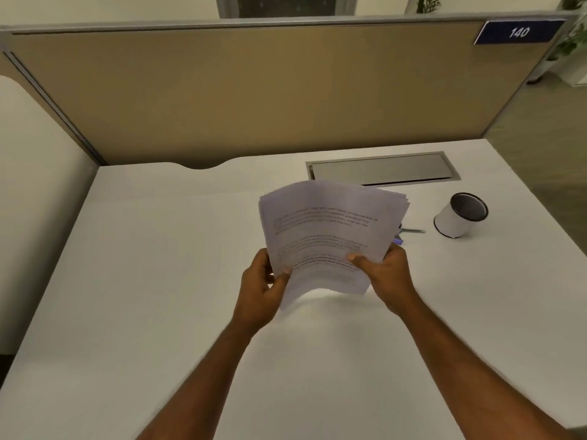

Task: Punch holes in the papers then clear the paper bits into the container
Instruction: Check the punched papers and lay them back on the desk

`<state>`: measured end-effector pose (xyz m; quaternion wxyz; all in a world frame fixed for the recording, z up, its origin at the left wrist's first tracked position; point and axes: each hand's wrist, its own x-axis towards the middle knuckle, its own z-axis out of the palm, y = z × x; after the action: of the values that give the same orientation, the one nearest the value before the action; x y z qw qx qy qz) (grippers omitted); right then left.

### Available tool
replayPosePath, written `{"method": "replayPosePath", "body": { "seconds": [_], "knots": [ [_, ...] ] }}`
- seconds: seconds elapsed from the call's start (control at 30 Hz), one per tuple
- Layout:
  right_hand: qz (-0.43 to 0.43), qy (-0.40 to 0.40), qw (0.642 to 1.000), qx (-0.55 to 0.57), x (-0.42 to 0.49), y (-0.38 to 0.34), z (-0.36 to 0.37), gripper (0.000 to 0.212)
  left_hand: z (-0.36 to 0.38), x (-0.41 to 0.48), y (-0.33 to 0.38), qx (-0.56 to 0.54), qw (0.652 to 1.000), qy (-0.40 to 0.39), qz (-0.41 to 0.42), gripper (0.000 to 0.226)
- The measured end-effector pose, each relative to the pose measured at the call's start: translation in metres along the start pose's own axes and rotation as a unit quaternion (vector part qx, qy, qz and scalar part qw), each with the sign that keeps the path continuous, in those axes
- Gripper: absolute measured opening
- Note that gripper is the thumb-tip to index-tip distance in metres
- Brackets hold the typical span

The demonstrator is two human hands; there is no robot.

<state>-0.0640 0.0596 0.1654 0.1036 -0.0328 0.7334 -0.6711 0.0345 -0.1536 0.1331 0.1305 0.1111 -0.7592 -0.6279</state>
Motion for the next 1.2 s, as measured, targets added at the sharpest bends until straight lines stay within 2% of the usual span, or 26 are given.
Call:
{"method": "replayPosePath", "body": {
  "seconds": [0.13,0.27,0.37,0.57,0.73,0.9,1.0,1.2],
  "knots": [
    [-0.021,-0.011,1.000,-0.010,-0.010,-0.001,0.004,0.043,0.004,-0.011,0.002,0.002,0.999,0.044,0.008,0.035],
    [-0.018,-0.011,1.000,-0.019,-0.019,0.002,0.011,0.049,0.010,-0.015,0.011,-0.011,0.998,0.053,0.010,0.027],
    [-0.027,-0.011,0.999,-0.015,-0.023,-0.002,0.015,0.044,0.012,-0.016,0.015,-0.027,0.998,0.054,0.008,0.034],
    [-0.071,0.006,0.997,-0.002,-0.023,-0.009,0.013,0.033,0.011,-0.019,0.025,-0.025,0.996,0.085,0.033,0.032],
    [-0.003,0.005,1.000,-0.014,-0.021,0.008,0.013,0.040,0.012,-0.019,-0.003,0.029,0.996,0.072,-0.054,0.021],
    [-0.009,0.007,1.000,-0.010,-0.016,0.011,0.014,0.037,0.019,-0.013,-0.001,0.023,0.995,0.084,-0.040,0.032],
    [0.020,0.006,1.000,-0.011,-0.016,0.016,0.015,0.037,0.025,-0.010,0.003,0.012,0.996,0.076,-0.052,0.038],
    [0.023,0.004,0.999,-0.040,-0.008,0.017,0.011,0.043,0.023,0.000,0.007,0.002,0.996,0.070,-0.050,0.038]
  ]
}}
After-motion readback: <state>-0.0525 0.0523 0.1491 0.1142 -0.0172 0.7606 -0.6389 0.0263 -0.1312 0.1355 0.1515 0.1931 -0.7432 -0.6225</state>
